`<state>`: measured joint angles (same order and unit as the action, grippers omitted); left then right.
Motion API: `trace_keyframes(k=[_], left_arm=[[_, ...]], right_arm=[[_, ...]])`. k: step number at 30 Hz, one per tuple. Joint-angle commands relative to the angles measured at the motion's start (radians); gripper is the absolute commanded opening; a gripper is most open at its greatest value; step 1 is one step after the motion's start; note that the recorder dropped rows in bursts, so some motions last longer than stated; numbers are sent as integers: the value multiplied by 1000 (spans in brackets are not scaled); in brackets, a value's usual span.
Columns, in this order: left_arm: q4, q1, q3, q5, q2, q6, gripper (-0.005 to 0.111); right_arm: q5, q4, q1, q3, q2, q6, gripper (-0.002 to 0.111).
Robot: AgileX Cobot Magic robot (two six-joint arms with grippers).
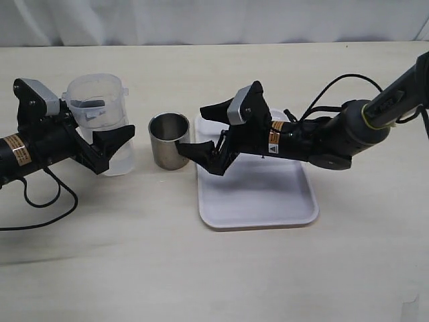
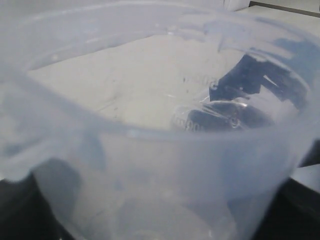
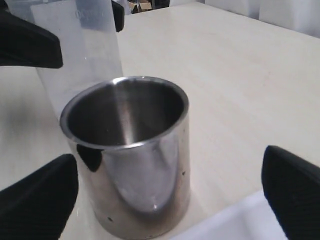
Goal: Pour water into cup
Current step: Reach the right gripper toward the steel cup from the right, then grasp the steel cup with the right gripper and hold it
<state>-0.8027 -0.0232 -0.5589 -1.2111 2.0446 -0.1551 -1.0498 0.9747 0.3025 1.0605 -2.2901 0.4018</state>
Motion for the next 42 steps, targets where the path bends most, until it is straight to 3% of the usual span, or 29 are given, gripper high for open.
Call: trace_keyframes(k=[1,17,42], left_arm=[[-8,-3,-6,-10,2,-6,0],[-14,-3,-6,-10,2,-6,0],[-25,-3,-6,-10,2,-6,0]], right_arm=[[10,9,9,9,0,2,92],[212,-20,139,99,0,-2,92],[211,-43,153,102,-26,-2,92]])
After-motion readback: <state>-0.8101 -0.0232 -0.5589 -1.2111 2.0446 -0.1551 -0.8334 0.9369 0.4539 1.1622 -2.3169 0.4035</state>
